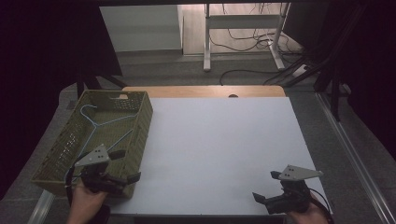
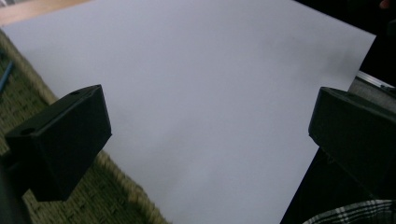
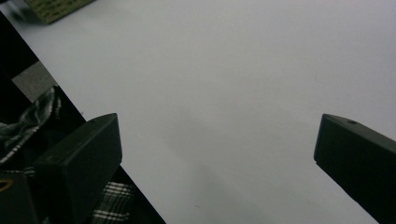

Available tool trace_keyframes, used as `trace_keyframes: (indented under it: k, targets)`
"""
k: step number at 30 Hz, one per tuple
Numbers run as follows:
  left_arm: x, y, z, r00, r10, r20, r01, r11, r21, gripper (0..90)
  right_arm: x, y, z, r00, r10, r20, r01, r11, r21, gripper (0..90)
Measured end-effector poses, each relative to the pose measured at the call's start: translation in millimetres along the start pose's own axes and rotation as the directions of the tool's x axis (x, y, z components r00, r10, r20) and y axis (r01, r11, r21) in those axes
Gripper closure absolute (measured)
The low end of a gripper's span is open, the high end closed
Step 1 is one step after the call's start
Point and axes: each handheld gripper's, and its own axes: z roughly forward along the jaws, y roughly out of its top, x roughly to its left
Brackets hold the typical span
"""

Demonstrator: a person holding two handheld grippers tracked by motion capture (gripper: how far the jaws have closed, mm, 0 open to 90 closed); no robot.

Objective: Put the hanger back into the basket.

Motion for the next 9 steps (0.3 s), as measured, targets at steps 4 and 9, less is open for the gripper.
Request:
trace_keyframes:
  k: [4,9]
  targets:
    - [-0.2,-8.2,6.9,0.9994,0.011,-0.032,-0.01,0.9996,0.028,0.0,-0.6,-3.2,5.3,0.9999,-0.009,0.012,0.009,1.0,0.026,0.8]
    - [1.1,-7.6,6.3,0.9994,0.008,-0.034,-0.007,0.9997,0.025,0.0,-1.0,-4.4,8.6,0.9999,-0.012,0.007,0.011,0.999,0.036,0.8]
